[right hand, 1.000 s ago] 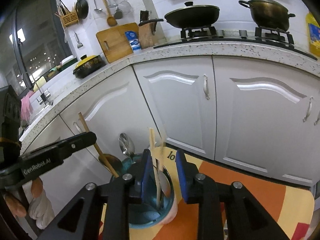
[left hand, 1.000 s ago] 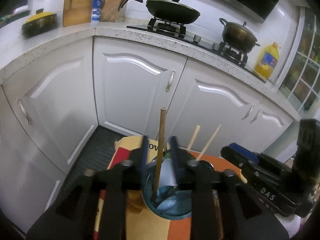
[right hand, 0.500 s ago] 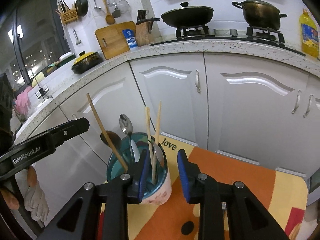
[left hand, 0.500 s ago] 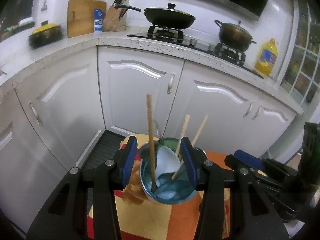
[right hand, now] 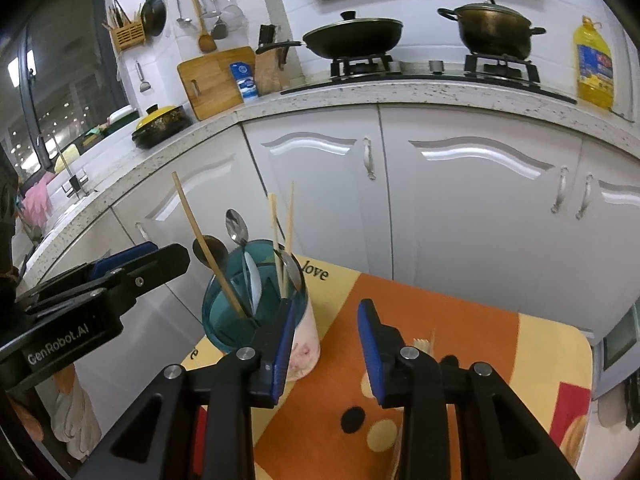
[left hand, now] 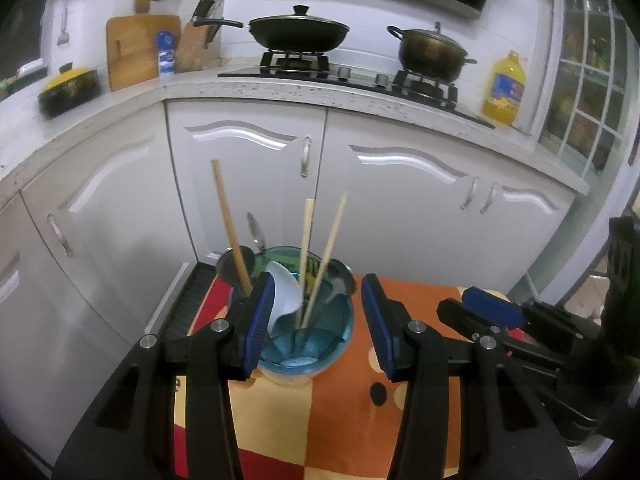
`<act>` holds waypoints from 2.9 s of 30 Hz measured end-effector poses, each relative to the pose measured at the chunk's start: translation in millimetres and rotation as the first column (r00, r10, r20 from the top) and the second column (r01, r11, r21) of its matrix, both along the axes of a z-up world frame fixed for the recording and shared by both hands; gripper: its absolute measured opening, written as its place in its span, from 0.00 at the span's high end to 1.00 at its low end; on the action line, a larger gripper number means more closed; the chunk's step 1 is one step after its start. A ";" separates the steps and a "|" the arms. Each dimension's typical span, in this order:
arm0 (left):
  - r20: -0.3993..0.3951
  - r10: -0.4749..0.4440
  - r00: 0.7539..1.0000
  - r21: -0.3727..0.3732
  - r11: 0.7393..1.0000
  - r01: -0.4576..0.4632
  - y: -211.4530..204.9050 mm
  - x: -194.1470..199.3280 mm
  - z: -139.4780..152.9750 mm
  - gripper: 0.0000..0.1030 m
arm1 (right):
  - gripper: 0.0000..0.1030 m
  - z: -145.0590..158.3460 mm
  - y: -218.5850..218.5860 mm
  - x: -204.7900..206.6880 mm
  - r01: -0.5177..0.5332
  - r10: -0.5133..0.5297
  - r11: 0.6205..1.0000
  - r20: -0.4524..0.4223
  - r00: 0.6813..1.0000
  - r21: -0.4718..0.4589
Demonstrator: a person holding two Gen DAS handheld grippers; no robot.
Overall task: Organize utensils
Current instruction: 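Open both grippers to release the chopsticks into the cup, then move both open grippers back down to the silver fork and last chopstick, then close the right gripper on the last wooden chopstick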
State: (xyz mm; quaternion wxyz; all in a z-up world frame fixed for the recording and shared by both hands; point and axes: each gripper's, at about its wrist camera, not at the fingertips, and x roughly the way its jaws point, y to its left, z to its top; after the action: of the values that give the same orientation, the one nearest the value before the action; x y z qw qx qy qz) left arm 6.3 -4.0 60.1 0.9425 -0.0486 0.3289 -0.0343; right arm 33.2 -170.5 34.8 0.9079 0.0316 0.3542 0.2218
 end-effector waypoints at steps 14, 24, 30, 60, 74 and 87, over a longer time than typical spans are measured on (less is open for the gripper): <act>-0.017 -0.082 0.997 0.019 0.996 0.082 -44.8 -15.6 -8.4 0.57 | 0.69 -4.1 -42.9 -21.6 0.084 -0.084 0.996 -0.015 0.996 0.006; -0.047 -0.112 0.993 -0.004 0.994 0.112 -56.8 -15.6 -16.8 0.57 | 0.69 -17.4 -67.1 -26.8 0.129 -0.128 0.992 -0.040 0.991 0.007; -0.083 -0.133 0.988 -0.005 0.991 0.133 -61.8 -15.1 -31.6 0.57 | 0.69 -57.9 -91.5 -12.1 0.170 -0.168 0.986 -0.139 0.976 0.001; -0.217 -0.189 0.958 -0.007 0.981 0.192 -80.5 -2.2 -83.4 0.57 | 0.96 -160.8 -74.6 29.5 0.059 -0.125 0.978 -0.327 0.937 -0.202; -0.293 -0.212 0.932 -0.042 0.977 0.209 -108.3 26.5 -118.9 0.57 | 0.88 -149.2 -141.0 -20.7 0.162 -0.180 0.983 -0.351 0.919 -0.083; -0.339 -0.210 0.917 -0.072 0.978 0.197 -121.4 91.4 -162.7 0.57 | 0.76 -159.1 -124.3 29.8 0.081 -0.083 0.997 -0.352 0.932 -0.021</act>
State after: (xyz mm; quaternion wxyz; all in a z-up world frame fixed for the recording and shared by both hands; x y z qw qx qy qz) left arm 97.7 -125.4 -102.6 0.8605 -0.0366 0.4915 -0.1288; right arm 63.0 -294.7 -124.3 0.8382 0.0827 0.5104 0.1734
